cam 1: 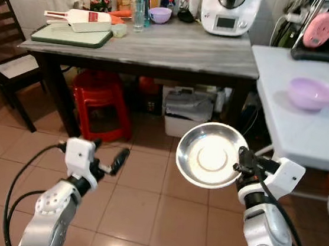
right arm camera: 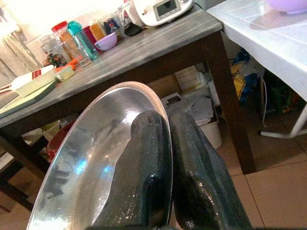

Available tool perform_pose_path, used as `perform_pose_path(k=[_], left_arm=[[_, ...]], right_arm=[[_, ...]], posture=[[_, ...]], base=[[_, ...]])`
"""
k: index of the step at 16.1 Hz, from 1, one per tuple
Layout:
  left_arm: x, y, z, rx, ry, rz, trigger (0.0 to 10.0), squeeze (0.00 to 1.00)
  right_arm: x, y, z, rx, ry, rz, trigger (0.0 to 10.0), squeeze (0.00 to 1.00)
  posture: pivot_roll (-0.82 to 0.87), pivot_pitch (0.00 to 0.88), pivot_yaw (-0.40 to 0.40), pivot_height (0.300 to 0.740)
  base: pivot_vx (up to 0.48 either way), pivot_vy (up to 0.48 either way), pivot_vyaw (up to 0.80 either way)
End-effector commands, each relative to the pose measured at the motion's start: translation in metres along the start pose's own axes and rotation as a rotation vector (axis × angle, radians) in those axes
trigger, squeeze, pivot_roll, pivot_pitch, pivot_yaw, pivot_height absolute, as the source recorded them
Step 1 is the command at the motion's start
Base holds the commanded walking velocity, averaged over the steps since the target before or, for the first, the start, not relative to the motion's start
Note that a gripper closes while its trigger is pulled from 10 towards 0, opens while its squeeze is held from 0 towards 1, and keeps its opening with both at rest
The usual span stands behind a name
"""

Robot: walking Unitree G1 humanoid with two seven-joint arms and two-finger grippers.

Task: Setting the table

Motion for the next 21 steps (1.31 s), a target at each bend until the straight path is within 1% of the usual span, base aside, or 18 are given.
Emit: perform_pose_path(k=[1, 2, 5, 9, 13, 18, 21], left_arm=[[-0.0024, 0.0044, -0.0009, 0.006, 0.003, -0.052, 10.0, 0.00], [-0.0031, 0.0086, -0.0016, 0.024, -0.003, -0.057, 10.0, 0.00], [-0.0086, 0.0101, -0.0023, 0.024, 0.021, -0.079, 10.0, 0.00], [-0.0053, 0.0085, -0.0018, 0.023, 0.000, -0.058, 10.0, 0.00], [-0.0054, 0.0087, -0.0022, 0.024, 0.000, -0.065, 10.0, 0.00], [-0.0043, 0.0086, -0.0031, 0.025, -0.005, -0.068, 10.0, 0.00], [-0.0015, 0.0094, -0.0048, 0.030, -0.016, -0.072, 10.0, 0.00]], right_arm=[[-0.0003, 0.0089, -0.0004, 0.036, -0.003, 0.009, 10.0, 0.00], [-0.0011, 0.0097, -0.0002, 0.040, 0.002, 0.016, 10.0, 0.00], [-0.0024, 0.0092, 0.0006, 0.042, 0.009, 0.024, 10.0, 0.00], [-0.0039, 0.0096, 0.0007, 0.051, 0.013, 0.035, 10.0, 0.00], [-0.0026, 0.0096, -0.0002, 0.053, 0.012, 0.045, 10.0, 0.00], [-0.0027, 0.0115, -0.0033, 0.066, 0.011, 0.044, 10.0, 0.00], [-0.0007, 0.0128, -0.0042, 0.073, -0.001, 0.044, 10.0, 0.00]], posture=[[-0.03, 0.000, 0.064, 0.740], [-0.03, 0.000, 0.064, 0.740], [-0.03, 0.000, 0.066, 0.740], [-0.03, 0.000, 0.066, 0.740], [-0.03, 0.000, 0.064, 0.740], [-0.03, 0.000, 0.064, 0.740], [-0.03, 0.000, 0.065, 0.740]], base=[[0.000, 0.000, 0.00], [0.000, 0.000, 0.00], [0.164, 0.000, 0.00], [0.310, 0.000, 0.00], [0.345, 0.000, 0.00], [0.344, 0.000, 0.58], [0.346, 0.000, 0.00]])
Point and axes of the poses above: a point about 5 cm out from each wrist's last joint towards the gripper, its own z axis pointing back from the gripper into the wrist, its own y axis along the axis of the wrist's last joint, x = y × z, the point moved 5 cm from there along -z, pointing out of the wrist towards the gripper, and after that the axes turned 4 degrees about z, right-handed, at the moved point
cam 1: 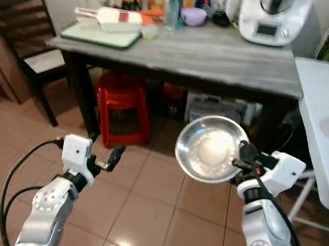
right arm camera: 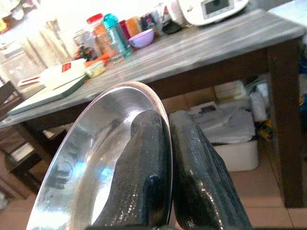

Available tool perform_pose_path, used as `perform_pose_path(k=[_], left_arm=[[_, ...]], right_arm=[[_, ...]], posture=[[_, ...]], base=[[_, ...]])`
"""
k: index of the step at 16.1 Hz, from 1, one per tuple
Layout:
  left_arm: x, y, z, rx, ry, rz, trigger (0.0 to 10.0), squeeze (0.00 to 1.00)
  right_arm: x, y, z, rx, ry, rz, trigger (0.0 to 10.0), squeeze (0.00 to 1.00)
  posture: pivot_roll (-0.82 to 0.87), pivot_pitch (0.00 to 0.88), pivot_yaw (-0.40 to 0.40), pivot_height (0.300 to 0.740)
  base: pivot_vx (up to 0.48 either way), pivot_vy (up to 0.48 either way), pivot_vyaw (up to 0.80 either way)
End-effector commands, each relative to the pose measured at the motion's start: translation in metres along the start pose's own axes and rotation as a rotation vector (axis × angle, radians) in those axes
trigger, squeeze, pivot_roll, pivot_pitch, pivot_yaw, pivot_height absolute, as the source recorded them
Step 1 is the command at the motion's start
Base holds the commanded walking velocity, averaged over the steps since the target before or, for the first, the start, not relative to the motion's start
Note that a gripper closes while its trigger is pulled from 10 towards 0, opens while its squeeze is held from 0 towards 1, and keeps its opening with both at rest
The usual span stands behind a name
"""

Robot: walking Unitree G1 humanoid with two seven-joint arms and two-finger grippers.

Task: Setting the table

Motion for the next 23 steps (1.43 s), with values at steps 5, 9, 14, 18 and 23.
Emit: perform_pose_path(k=[5, 9, 14, 18, 23], left_arm=[[0.005, 0.012, -0.007, 0.050, 0.003, -0.040, 10.0, 0.00], [-0.012, 0.010, 0.006, 0.045, 0.090, -0.057, 10.0, 0.00], [-0.005, 0.007, 0.002, 0.046, 0.082, -0.043, 10.0, 0.00], [-0.003, 0.007, 0.001, 0.047, 0.077, -0.041, 10.0, 0.00], [0.002, 0.005, -0.002, 0.046, 0.064, -0.034, 10.0, 0.00]], right_arm=[[0.010, 0.006, 0.002, 0.031, -0.040, 0.026, 10.0, 0.00], [0.021, 0.012, 0.014, 0.052, -0.067, 0.080, 10.0, 0.00], [0.019, 0.013, 0.014, 0.058, -0.054, 0.099, 10.0, 0.00], [0.022, 0.015, 0.013, 0.063, -0.063, 0.101, 10.0, 0.00], [0.020, 0.013, 0.012, 0.063, -0.065, 0.098, 10.0, 0.00]], posture=[[-0.03, 0.000, 0.067, 0.740], [-0.04, 0.000, 0.068, 0.740], [-0.04, 0.000, 0.066, 0.740], [-0.05, 0.000, 0.066, 0.740], [-0.05, 0.000, 0.068, 0.740]], base=[[0.346, 0.000, 0.00], [0.344, 0.000, 0.00], [0.343, 0.000, 0.00], [0.345, 0.000, 0.00], [0.363, 0.000, 0.00]])
Point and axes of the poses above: a point about 5 cm out from each wrist's last joint towards the gripper, its own z axis pointing back from the gripper into the wrist, its own y axis along the axis of the wrist's last joint, x = y × z, the point moved 5 cm from there along -z, pointing out of the wrist towards the gripper, and after that the axes turned 4 degrees about z, right-handed, at the moved point
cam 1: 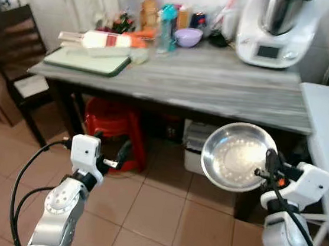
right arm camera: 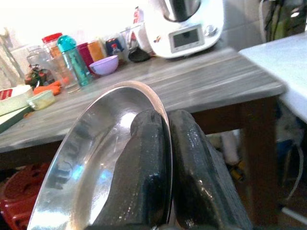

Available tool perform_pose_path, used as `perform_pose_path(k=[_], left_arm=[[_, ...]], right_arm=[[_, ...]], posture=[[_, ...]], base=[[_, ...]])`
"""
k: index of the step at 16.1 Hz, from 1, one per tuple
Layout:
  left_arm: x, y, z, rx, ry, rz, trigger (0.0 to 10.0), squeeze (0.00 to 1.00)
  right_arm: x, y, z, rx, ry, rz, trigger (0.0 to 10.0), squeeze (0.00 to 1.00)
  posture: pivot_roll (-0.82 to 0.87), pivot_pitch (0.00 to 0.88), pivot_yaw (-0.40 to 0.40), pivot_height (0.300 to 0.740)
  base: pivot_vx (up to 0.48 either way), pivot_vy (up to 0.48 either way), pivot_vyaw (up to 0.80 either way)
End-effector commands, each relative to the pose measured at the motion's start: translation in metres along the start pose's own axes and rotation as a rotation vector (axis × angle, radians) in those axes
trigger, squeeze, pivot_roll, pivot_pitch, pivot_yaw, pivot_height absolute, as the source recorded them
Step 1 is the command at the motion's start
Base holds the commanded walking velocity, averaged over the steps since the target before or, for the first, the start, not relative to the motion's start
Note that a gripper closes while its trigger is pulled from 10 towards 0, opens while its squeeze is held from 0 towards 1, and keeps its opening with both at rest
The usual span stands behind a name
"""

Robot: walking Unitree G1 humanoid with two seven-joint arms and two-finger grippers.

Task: Setting the table

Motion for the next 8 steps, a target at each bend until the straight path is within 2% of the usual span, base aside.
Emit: perform_pose_path(k=[1, 8], left_arm=[[-0.0044, 0.0044, -0.0008, 0.007, 0.004, -0.018, 10.0, 0.00], [-0.0011, 0.0048, -0.0028, 0.007, -0.018, -0.019, 10.0, 0.00]], right_arm=[[-0.0111, 0.0040, -0.0028, 0.018, 0.032, -0.008, 10.0, 0.00], [-0.0131, 0.0024, -0.0047, 0.020, 0.029, -0.014, 10.0, 0.00]], posture=[[-0.05, 0.000, 0.069, 0.740], [-0.05, 0.000, 0.076, 0.740]], base=[[0.401, 0.000, 0.00], [0.469, 0.000, 0.00]])
Point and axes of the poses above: a point about 5 cm out from each wrist's last joint towards the gripper, its own z axis pointing back from the gripper into the wrist, its own y axis along the axis of the wrist's last joint, x = y × z, the point moved 5 cm from there along -z, pointing out of the wrist towards the gripper, and after that the axes turned 4 degrees about z, right-handed, at the moved point
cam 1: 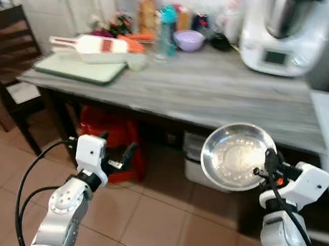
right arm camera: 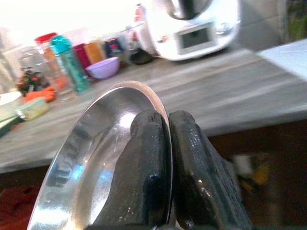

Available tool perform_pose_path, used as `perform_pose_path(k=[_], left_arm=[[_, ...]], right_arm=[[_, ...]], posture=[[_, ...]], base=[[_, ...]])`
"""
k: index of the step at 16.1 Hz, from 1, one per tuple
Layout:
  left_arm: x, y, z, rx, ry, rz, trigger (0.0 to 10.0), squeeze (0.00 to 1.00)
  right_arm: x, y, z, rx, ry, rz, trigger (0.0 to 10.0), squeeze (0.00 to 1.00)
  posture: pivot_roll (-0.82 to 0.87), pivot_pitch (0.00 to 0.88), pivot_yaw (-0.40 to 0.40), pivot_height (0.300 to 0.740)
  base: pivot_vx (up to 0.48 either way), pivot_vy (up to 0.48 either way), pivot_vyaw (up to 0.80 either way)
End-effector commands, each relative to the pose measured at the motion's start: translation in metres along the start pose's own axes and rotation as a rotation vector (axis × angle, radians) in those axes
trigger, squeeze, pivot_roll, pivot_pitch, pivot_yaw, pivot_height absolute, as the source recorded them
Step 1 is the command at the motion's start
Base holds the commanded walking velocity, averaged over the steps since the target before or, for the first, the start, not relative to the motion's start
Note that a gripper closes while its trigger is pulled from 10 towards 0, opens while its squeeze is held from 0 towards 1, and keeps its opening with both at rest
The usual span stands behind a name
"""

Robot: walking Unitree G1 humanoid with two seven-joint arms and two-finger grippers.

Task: Setting the table

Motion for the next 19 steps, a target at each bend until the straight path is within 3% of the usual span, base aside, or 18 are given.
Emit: perform_pose_path(k=[1, 6, 12, 19], left_arm=[[-0.008, 0.004, 0.000, 0.006, 0.019, -0.015, 10.0, 0.00], [-0.007, 0.004, -0.001, 0.008, 0.012, -0.014, 10.0, 0.00], [-0.004, 0.002, 0.000, -0.002, 0.002, -0.017, 10.0, 0.00], [0.009, -0.001, 0.004, -0.012, -0.107, -0.067, 10.0, 0.00]], right_arm=[[-0.010, 0.003, -0.003, 0.015, 0.030, -0.011, 10.0, 0.00], [-0.011, 0.017, -0.010, 0.070, 0.039, 0.009, 10.0, 0.00], [-0.001, 0.025, -0.017, 0.098, 0.009, 0.023, 10.0, 0.00], [0.003, 0.017, -0.020, 0.074, -0.027, -0.025, 10.0, 0.00]], posture=[[-0.05, 0.000, 0.076, 0.740], [-0.05, 0.000, 0.074, 0.740], [-0.05, 0.000, 0.078, 0.740], [-0.05, 0.000, 0.082, 0.740]], base=[[0.480, 0.000, 0.00], [0.480, 0.000, 0.00], [0.480, 0.000, 0.00], [0.000, 0.000, 0.00]])
Point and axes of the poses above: a point about 5 cm out from each wrist's last joint towards the gripper, its own z axis pointing back from the gripper into the wrist, its own y axis along the axis of the wrist's last joint, x = y × z, the point moved 5 cm from there along -z, pointing out of the wrist towards the gripper, and after that the axes turned 4 degrees about z, right-handed, at the moved point
